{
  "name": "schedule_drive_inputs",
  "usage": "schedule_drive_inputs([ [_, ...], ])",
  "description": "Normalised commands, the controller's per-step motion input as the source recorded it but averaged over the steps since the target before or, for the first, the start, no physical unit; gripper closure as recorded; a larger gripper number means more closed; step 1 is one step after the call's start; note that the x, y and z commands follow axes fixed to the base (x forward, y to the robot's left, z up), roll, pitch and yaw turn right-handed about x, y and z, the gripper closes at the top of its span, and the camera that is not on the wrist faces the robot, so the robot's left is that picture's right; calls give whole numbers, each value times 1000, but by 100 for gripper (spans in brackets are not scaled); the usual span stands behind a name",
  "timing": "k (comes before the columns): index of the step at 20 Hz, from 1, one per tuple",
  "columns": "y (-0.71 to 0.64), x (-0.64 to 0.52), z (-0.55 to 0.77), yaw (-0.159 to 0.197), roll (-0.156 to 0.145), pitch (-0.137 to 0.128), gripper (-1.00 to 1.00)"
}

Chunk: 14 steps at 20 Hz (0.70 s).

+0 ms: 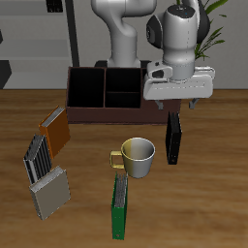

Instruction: Place the black book into the back desk caddy's front compartment

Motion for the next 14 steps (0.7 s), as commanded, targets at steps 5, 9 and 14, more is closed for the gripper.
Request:
schedule_drive_inputs([
  [5, 0, 4, -161, 9, -12, -64, -100],
  [9, 8, 22, -266, 1, 2, -4, -100],
  [14, -89, 42, -311, -15, -5, 14, -100],
])
